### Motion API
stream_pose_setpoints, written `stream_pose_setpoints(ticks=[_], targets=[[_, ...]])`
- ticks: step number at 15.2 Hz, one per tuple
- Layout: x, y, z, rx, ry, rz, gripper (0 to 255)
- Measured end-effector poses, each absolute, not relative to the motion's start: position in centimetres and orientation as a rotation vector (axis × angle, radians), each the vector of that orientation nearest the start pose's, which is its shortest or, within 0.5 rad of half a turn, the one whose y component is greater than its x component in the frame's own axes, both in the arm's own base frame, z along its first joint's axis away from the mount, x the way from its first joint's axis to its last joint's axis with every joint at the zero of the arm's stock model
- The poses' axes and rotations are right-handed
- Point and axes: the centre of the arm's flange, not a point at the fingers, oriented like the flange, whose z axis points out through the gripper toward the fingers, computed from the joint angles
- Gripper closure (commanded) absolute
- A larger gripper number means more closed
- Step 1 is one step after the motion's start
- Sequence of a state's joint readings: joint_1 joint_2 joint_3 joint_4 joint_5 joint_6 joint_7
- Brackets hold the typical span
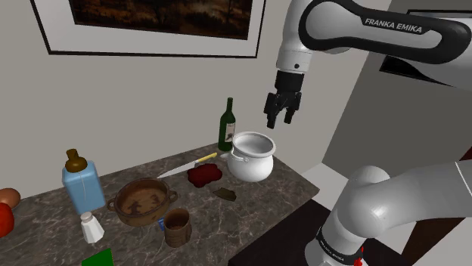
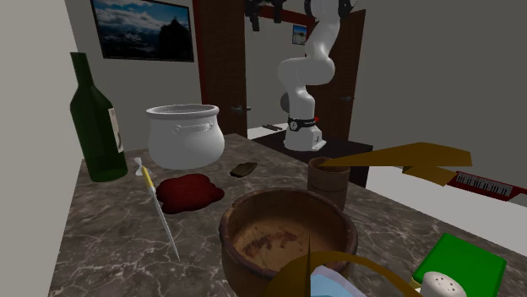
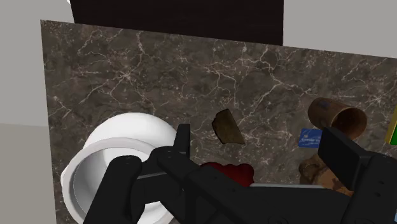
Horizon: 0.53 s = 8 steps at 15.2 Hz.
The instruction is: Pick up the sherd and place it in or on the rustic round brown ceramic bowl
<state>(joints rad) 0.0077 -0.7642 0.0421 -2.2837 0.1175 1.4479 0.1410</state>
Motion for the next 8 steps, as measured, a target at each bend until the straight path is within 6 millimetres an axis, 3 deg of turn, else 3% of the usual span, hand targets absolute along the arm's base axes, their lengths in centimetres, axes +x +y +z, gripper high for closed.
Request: stream_pose_setpoints(ticks=[3, 8], targets=[[30.2, 3.6, 59.3, -3.058, 0.126, 0.111, 0], [31.8, 4.4, 53.3, -3.067, 0.058, 0.062, 0]])
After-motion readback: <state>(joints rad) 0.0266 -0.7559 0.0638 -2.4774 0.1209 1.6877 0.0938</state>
